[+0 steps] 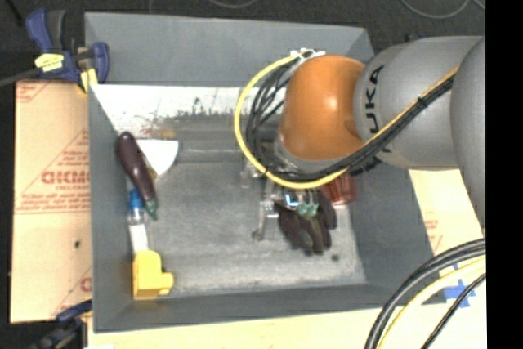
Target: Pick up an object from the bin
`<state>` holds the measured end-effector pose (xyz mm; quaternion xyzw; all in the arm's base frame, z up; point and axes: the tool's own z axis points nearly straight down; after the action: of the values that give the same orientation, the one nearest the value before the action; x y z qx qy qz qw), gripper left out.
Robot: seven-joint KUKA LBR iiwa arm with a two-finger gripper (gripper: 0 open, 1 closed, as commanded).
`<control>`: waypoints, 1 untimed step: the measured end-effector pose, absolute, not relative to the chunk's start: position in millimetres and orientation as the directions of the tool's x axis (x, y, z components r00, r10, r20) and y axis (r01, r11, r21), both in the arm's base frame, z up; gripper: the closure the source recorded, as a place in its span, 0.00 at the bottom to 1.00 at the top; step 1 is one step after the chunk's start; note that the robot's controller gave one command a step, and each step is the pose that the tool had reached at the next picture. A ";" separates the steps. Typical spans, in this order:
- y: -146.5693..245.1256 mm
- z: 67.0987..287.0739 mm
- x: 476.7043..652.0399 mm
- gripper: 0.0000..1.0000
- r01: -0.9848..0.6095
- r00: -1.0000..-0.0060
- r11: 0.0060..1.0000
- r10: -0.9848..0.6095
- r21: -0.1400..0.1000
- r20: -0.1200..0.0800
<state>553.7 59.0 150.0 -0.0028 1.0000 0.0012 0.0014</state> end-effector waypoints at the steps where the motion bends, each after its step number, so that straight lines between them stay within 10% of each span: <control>1: 29.1 127.5 587.1 0.00 -0.098 -0.995 0.995 -0.098 0.001 -0.008</control>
Offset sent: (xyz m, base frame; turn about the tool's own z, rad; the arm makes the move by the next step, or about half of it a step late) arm 0.0365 -0.1306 -0.0142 0.2997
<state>587.1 29.1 127.5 -0.0488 0.9988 0.0008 0.0038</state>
